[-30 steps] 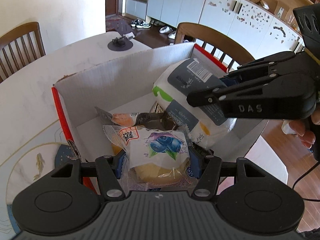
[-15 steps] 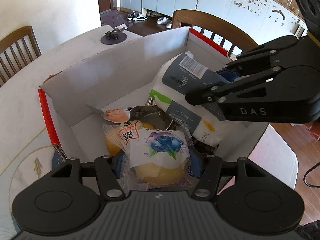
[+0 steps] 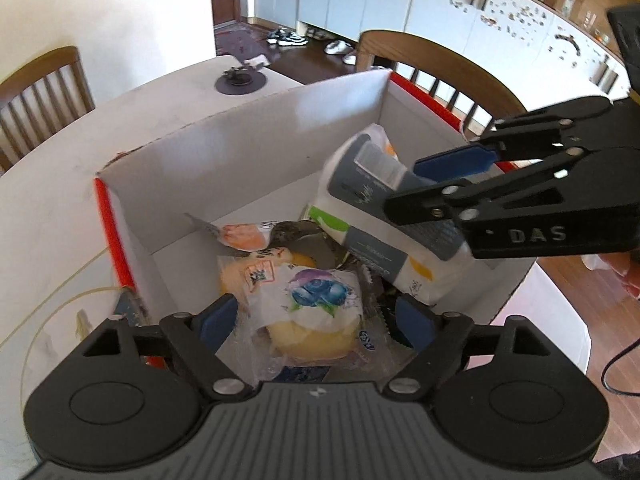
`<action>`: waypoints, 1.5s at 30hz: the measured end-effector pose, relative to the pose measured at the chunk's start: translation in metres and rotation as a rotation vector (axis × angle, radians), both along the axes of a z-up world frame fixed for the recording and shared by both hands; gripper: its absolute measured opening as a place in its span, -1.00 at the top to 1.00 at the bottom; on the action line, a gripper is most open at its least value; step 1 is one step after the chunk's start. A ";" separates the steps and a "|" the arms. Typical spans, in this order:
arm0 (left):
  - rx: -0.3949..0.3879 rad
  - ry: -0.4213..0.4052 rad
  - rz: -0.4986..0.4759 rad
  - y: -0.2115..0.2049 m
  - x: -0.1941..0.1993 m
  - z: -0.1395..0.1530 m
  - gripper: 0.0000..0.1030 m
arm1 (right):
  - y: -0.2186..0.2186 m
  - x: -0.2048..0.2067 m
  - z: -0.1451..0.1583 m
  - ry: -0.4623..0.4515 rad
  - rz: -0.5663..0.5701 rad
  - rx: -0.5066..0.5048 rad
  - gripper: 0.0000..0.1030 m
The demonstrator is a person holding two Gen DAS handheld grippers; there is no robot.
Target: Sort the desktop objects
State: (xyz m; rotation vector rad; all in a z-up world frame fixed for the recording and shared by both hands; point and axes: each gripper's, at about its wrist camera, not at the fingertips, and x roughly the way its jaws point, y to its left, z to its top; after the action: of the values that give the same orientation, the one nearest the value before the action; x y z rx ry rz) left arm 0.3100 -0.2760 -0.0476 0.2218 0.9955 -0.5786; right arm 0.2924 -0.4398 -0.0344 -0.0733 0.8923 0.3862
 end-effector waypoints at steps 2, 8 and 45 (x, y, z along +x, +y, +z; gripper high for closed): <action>-0.014 -0.002 0.012 0.004 0.000 0.003 -0.67 | 0.000 -0.003 0.004 -0.007 0.002 0.005 0.26; -0.041 -0.019 0.030 0.011 -0.007 0.014 -0.67 | -0.002 -0.013 0.014 -0.016 0.013 0.035 0.16; -0.247 -0.146 0.059 0.066 -0.078 0.051 -0.78 | 0.013 -0.092 0.041 -0.079 -0.128 0.077 -0.24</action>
State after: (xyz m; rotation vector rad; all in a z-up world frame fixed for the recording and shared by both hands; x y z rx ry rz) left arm 0.2320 -0.2102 0.0031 0.0142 0.7783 -0.6163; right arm 0.2002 -0.4266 0.0069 0.0390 0.7985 0.2961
